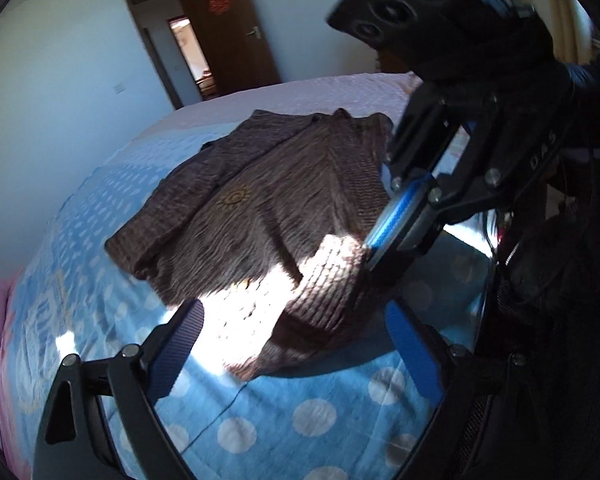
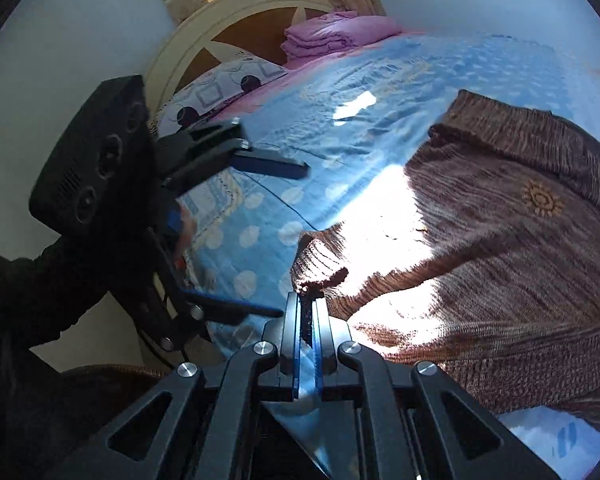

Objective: Fold small clothes
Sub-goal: 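Grasp the hem with the left gripper while the right gripper holds the sweater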

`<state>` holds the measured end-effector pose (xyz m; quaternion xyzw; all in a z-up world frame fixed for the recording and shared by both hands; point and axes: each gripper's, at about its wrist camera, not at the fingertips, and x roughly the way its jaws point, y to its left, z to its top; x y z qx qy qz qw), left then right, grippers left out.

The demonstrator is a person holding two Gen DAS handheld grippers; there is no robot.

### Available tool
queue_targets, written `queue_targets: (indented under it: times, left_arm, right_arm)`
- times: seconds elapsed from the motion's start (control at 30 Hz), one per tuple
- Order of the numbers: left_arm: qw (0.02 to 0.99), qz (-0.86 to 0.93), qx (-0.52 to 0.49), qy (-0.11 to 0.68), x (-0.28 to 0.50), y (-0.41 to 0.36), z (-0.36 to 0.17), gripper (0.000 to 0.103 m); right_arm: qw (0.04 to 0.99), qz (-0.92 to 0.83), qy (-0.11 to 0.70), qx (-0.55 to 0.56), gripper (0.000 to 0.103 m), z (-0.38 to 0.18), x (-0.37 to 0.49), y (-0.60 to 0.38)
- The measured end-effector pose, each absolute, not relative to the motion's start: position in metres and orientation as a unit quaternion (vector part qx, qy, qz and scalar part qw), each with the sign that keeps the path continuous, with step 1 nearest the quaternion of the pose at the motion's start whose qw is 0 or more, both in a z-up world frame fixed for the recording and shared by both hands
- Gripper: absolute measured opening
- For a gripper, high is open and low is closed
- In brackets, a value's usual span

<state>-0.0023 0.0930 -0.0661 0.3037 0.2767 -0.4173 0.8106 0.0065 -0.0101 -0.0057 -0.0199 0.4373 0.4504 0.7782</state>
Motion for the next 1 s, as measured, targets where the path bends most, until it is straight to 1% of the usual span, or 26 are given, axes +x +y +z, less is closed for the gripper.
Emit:
queue_targets:
  times: [0.03, 0.07, 0.1, 0.13, 0.17, 0.2, 0.27, 0.37, 0.47, 0.57, 0.63, 0.77, 0.9, 1.0]
  left_arm:
    - [0.804, -0.424, 0.314, 0.274, 0.0, 0.087, -0.069, 0.09]
    - [0.799, -0.429, 0.318, 0.275, 0.003, 0.083, -0.072, 0.079]
    - [0.793, -0.436, 0.319, 0.281, 0.007, 0.078, -0.075, 0.072]
    - [0.786, -0.444, 0.315, 0.293, 0.011, 0.075, -0.078, 0.052]
    - [0.779, -0.454, 0.306, 0.307, 0.015, 0.074, -0.081, 0.024]
    - [0.772, -0.463, 0.294, 0.321, 0.019, 0.073, -0.084, 0.012]
    - [0.783, -0.462, 0.257, 0.329, 0.025, 0.075, -0.086, 0.011]
    - [0.818, -0.435, 0.163, 0.338, 0.044, 0.087, -0.084, 0.01]
    - [0.839, -0.399, 0.047, 0.368, 0.068, 0.107, -0.089, 0.01]
    - [0.844, -0.372, -0.031, 0.385, 0.082, 0.126, -0.099, 0.01]
    - [0.846, -0.355, -0.056, 0.395, 0.089, 0.132, -0.105, 0.01]
    - [0.843, -0.324, -0.087, 0.42, 0.106, 0.134, -0.115, 0.01]
    - [0.832, -0.293, -0.135, 0.452, 0.125, 0.137, -0.129, 0.01]
    - [0.828, -0.289, -0.159, 0.453, 0.125, 0.141, -0.13, 0.01]
  right_arm:
    - [0.777, 0.455, 0.434, -0.029, 0.004, -0.002, 0.005, -0.007]
    - [0.777, 0.458, 0.431, -0.036, 0.004, 0.0, 0.005, -0.005]
    - [0.775, 0.462, 0.429, -0.037, 0.004, -0.001, 0.006, -0.003]
    - [0.776, 0.464, 0.426, -0.033, 0.004, -0.002, 0.007, -0.002]
    - [0.778, 0.463, 0.425, -0.027, 0.004, -0.003, 0.009, -0.002]
    - [0.783, 0.457, 0.422, -0.02, 0.004, -0.003, 0.012, -0.004]
    - [0.796, 0.443, 0.413, -0.005, 0.005, -0.007, 0.02, -0.01]
    - [0.817, 0.403, 0.406, 0.071, 0.006, -0.007, 0.04, -0.045]
    - [0.858, 0.322, 0.377, 0.135, 0.006, 0.002, 0.059, -0.115]
    - [0.896, 0.215, 0.356, 0.154, 0.006, 0.007, 0.065, -0.189]
    - [0.909, 0.146, 0.362, 0.149, 0.006, 0.004, 0.061, -0.232]
    - [0.909, 0.075, 0.389, 0.126, 0.006, -0.011, 0.051, -0.27]
    - [0.896, 0.07, 0.424, 0.11, 0.006, -0.032, 0.055, -0.276]
    - [0.885, 0.093, 0.448, 0.088, 0.006, -0.041, 0.064, -0.267]
